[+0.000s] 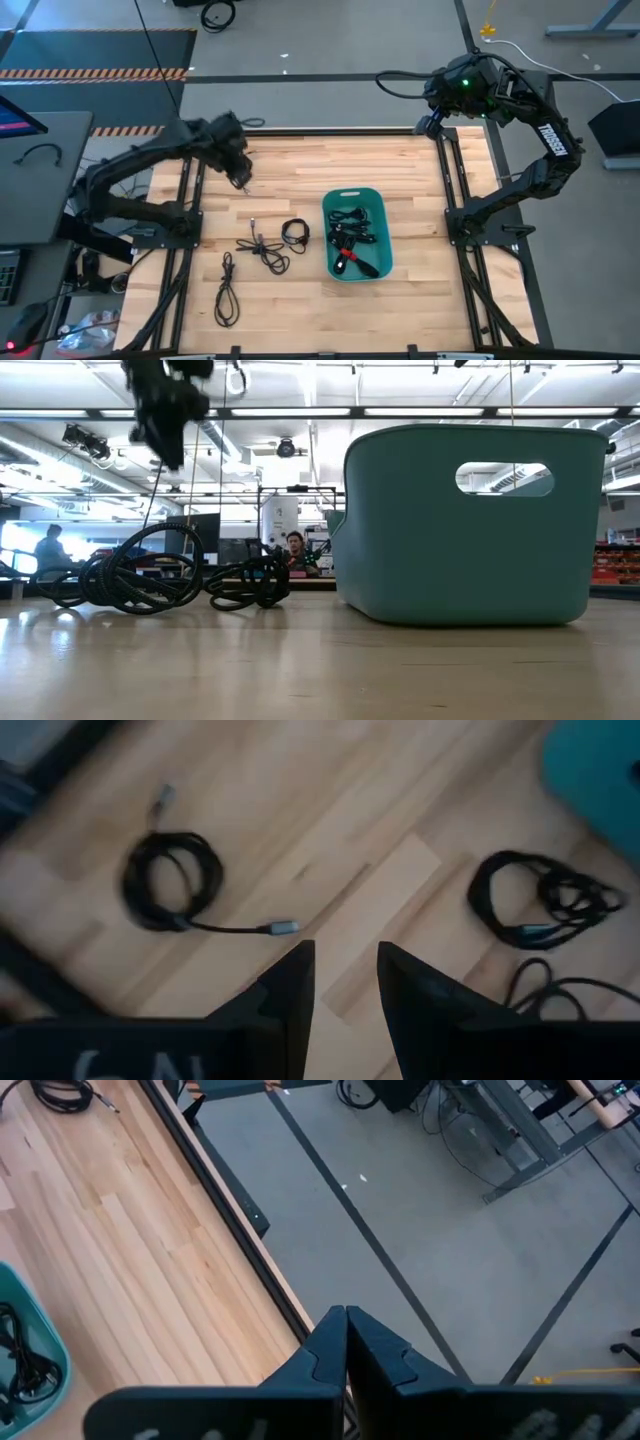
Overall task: Pick and place USB-C Cables
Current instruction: Put the black charger cable into the green bin
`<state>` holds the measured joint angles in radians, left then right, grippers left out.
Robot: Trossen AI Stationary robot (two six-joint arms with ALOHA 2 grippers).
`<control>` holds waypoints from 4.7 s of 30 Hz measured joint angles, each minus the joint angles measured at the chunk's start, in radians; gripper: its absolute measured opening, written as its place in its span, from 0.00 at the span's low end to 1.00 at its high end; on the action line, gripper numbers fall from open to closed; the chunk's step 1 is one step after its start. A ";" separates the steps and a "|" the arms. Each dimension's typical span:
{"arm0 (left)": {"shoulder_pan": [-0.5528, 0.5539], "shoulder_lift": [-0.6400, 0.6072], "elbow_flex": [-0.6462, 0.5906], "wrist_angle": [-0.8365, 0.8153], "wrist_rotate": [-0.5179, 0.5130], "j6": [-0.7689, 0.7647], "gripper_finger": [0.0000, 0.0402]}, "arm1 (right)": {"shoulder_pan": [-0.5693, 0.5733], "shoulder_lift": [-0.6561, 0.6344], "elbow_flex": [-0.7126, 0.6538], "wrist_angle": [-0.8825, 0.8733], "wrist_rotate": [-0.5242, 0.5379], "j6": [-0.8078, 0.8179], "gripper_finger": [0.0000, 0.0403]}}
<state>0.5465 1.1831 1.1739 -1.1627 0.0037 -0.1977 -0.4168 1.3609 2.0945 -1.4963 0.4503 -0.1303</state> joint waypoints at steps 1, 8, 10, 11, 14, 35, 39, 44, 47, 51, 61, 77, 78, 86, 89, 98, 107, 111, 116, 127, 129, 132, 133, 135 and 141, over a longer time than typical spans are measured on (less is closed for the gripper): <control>0.000 0.001 -0.050 0.038 0.007 0.000 0.29 | 0.000 0.000 0.000 0.001 0.000 0.001 0.04; 0.026 0.028 -0.312 0.239 0.003 -0.060 0.29 | 0.000 0.000 0.000 0.008 -0.005 0.021 0.04; 0.041 0.032 -0.360 0.259 -0.006 -0.070 0.29 | 0.000 0.000 0.000 0.008 -0.006 0.031 0.04; 0.046 0.036 -0.376 0.267 -0.012 -0.069 0.29 | 0.000 0.000 0.000 0.008 -0.006 0.034 0.04; 0.070 0.044 -0.405 0.318 -0.056 -0.054 0.29 | 0.000 0.000 0.000 0.009 -0.007 0.055 0.04; 0.217 0.258 -0.401 0.458 -0.165 0.173 0.57 | 0.000 0.000 0.000 0.018 -0.031 0.131 0.04; 0.221 0.320 -0.401 0.512 -0.165 0.213 0.58 | 0.000 0.000 0.000 0.018 -0.031 0.138 0.04; 0.221 0.391 -0.401 0.611 -0.165 0.219 0.58 | 0.000 0.000 0.000 0.022 -0.029 0.139 0.04; 0.221 0.427 -0.398 0.630 -0.162 0.223 0.58 | 0.000 0.000 0.000 0.022 -0.029 0.139 0.04; 0.221 0.451 -0.396 0.624 -0.160 0.225 0.54 | 0.000 0.000 0.000 0.022 -0.024 0.138 0.04; 0.219 0.452 -0.396 0.594 -0.093 0.202 0.06 | 0.000 0.000 0.000 0.022 -0.022 0.129 0.04; -0.051 0.279 0.157 0.144 0.026 0.139 0.06 | 0.000 0.001 0.000 0.022 -0.022 0.119 0.04; -0.084 0.280 0.208 0.131 0.026 0.136 0.06 | 0.000 0.001 0.000 0.022 -0.022 0.119 0.04; -0.312 0.285 0.548 0.140 -0.007 0.098 0.06 | 0.000 0.001 0.000 0.022 -0.024 0.108 0.04; -0.395 0.285 0.617 0.146 -0.006 0.079 0.06 | 0.000 0.001 0.000 0.022 -0.023 0.100 0.04; -0.589 0.315 0.619 0.287 -0.005 0.013 0.06 | 0.000 0.001 0.000 0.022 -0.023 0.074 0.04; -0.634 0.527 0.618 0.442 0.066 0.007 0.06 | 0.000 0.001 0.000 0.022 -0.025 0.075 0.04; -0.623 0.619 0.618 0.493 0.091 0.006 0.06 | 0.000 0.001 0.000 0.021 -0.030 0.075 0.04; -0.594 0.739 0.618 0.499 0.091 0.003 0.06 | 0.000 0.000 0.000 0.021 -0.032 0.075 0.04; -0.549 0.936 0.618 0.504 0.087 0.060 0.06 | 0.000 0.001 0.000 0.021 -0.033 0.075 0.04; -0.548 0.959 0.618 0.504 0.087 0.063 0.06 | 0.000 0.000 0.000 0.021 -0.033 0.075 0.04; -0.544 0.989 0.618 0.506 0.087 0.079 0.06 | 0.000 0.001 0.000 0.021 -0.034 0.075 0.04; -0.543 0.999 0.618 0.506 0.090 0.079 0.06 | 0.000 0.000 0.000 0.021 -0.034 0.075 0.04; -0.537 1.020 0.618 0.507 0.107 0.080 0.06 | 0.000 0.000 0.000 0.021 -0.034 0.075 0.04; -0.522 1.059 0.618 0.502 0.133 0.090 0.06 | 0.000 0.000 0.000 0.021 -0.035 0.075 0.04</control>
<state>0.0244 2.2420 1.7924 -0.6604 0.1364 -0.1074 -0.4168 1.3613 2.0943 -1.4757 0.4149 -0.0551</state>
